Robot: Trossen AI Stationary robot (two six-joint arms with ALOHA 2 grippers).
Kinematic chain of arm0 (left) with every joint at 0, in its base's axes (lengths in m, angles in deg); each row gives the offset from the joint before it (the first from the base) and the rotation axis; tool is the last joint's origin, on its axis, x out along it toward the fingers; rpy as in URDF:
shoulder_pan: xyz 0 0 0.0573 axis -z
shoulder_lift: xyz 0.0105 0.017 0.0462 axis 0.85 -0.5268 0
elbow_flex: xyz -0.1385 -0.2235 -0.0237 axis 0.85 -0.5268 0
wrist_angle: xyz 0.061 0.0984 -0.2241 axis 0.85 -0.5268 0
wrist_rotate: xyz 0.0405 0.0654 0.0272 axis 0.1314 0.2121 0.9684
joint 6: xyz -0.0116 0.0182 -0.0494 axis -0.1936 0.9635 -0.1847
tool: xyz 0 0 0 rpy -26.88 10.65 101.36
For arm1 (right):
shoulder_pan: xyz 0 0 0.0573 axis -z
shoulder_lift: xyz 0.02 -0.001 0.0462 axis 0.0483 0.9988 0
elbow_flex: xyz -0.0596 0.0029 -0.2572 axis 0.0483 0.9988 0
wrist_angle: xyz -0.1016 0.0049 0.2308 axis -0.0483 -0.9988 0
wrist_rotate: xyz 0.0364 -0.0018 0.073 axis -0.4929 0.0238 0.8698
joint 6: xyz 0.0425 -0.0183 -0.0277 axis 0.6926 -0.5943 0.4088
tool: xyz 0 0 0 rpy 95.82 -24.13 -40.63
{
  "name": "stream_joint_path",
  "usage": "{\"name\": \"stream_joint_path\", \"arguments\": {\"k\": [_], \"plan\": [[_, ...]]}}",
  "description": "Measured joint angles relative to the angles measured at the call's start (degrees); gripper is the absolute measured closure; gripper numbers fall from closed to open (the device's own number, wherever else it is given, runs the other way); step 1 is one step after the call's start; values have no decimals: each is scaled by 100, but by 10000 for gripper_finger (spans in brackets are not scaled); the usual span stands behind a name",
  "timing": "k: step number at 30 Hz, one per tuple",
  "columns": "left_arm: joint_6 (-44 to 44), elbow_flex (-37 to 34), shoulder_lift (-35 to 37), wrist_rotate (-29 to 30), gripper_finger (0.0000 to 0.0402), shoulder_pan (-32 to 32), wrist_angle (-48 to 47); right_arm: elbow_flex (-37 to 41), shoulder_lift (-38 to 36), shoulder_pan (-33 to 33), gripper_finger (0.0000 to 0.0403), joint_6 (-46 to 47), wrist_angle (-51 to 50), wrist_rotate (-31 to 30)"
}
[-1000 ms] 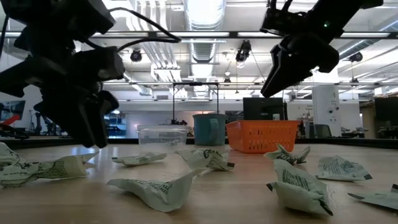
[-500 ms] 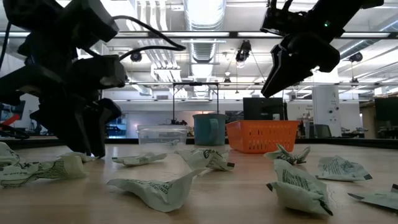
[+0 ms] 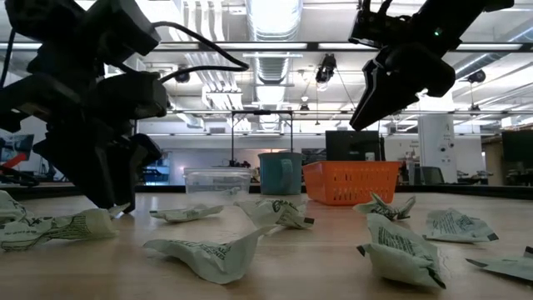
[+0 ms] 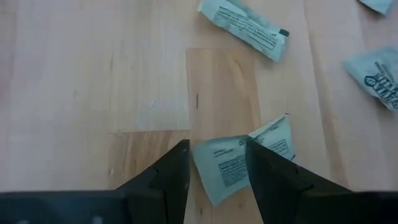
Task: Pick and place items into bin
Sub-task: Put the stevia packet into the transparent bin
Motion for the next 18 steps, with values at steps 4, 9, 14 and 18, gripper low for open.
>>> {"name": "stream_joint_path", "arguments": {"k": [4,9,14,18], "plan": [[-9,-2,-5,-159,265,0,10,0,0,0,276,0,0,0],[-9,-9,-11,-236,290,2,0,0,0,0,277,-22,-5,0],[-3,-22,-14,-327,364,2,-52,0,0,0,284,-22,-12,0],[43,-28,-16,-369,395,2,-62,0,0,0,290,-43,-14,0]]}}
